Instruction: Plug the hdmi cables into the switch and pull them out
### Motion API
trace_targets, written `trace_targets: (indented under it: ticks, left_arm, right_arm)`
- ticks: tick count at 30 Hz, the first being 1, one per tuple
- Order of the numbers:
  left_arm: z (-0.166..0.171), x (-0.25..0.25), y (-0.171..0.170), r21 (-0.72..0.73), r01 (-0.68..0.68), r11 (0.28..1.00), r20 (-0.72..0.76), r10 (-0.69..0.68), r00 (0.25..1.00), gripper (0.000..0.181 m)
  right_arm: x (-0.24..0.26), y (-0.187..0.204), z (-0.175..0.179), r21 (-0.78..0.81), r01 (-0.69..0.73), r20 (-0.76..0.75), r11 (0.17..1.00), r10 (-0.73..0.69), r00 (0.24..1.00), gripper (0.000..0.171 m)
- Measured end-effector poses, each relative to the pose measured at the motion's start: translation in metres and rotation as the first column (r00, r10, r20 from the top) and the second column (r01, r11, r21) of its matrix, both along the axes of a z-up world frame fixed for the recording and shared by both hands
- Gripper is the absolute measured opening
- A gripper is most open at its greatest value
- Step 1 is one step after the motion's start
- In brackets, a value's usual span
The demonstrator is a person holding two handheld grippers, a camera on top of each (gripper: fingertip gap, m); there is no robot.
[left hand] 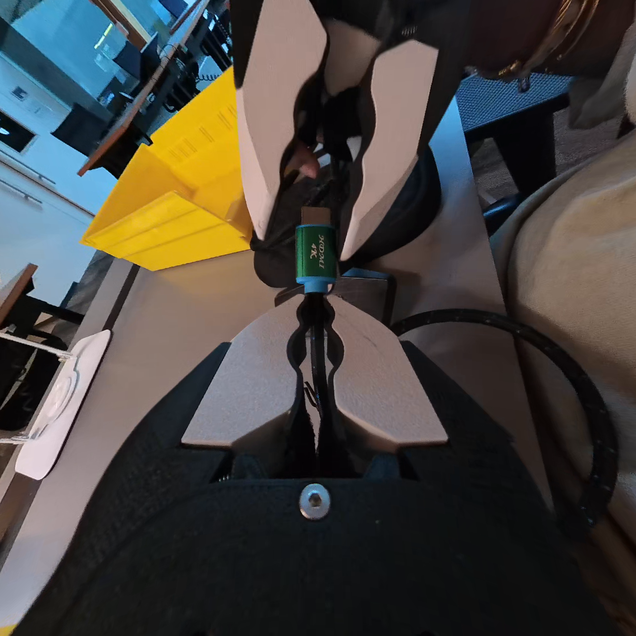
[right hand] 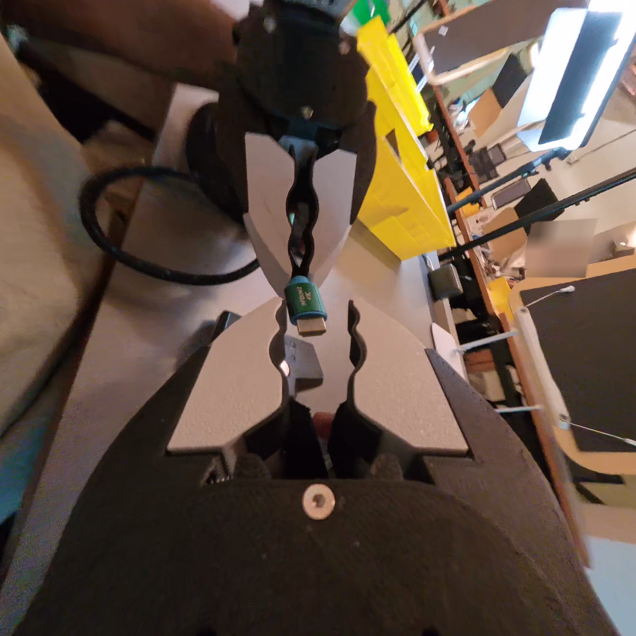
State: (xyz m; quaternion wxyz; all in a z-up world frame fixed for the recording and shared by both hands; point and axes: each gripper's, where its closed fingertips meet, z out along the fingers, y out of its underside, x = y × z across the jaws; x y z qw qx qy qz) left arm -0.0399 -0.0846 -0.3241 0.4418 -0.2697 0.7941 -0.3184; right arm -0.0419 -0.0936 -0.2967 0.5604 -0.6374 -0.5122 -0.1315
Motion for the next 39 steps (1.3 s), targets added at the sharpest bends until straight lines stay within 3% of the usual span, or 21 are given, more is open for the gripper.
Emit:
trace_targets:
  ticks: [3,7,12,16,29,33,39]
  left_arm:
    - [-0.003,0.000,0.000,0.006,0.000,1.000,-0.010,0.000,1.000,0.006]
    - [-0.003,-0.004,-0.004,-0.012,0.024,1.000,0.018,-0.023,1.000,0.008]
    - [-0.001,-0.006,-0.010,-0.025,0.065,0.998,0.041,-0.064,0.997,0.025]
    - [0.002,-0.007,-0.009,-0.054,0.068,0.996,0.049,-0.065,0.997,0.011]
    - [0.001,-0.009,0.002,0.034,-0.030,0.999,0.023,0.029,0.999,0.011]
    - [0.001,-0.021,0.036,0.084,-0.158,0.984,-0.012,0.160,0.987,0.011]
    - [-0.004,-0.031,0.044,0.057,-0.167,0.984,-0.039,0.170,0.985,0.011]
  right_arm:
    - [-0.001,0.002,-0.012,-0.018,0.021,0.102,1.000,-0.019,0.995,0.023]
    - [-0.004,-0.001,-0.015,-0.100,-0.013,0.008,0.995,0.013,1.000,0.022]
    - [-0.004,-0.002,-0.019,-0.137,-0.031,-0.034,0.990,0.026,0.999,0.021]
    - [-0.005,-0.002,-0.018,-0.131,-0.044,-0.054,0.990,0.037,0.998,0.021]
    - [-0.003,0.005,-0.019,-0.186,0.017,-0.052,0.982,-0.027,0.998,0.022]
    - [0.028,-0.001,-0.025,-0.324,0.148,0.021,0.934,-0.149,0.989,0.033]
    - [0.046,-0.012,-0.058,-0.634,0.203,0.064,0.746,-0.211,0.975,0.069]
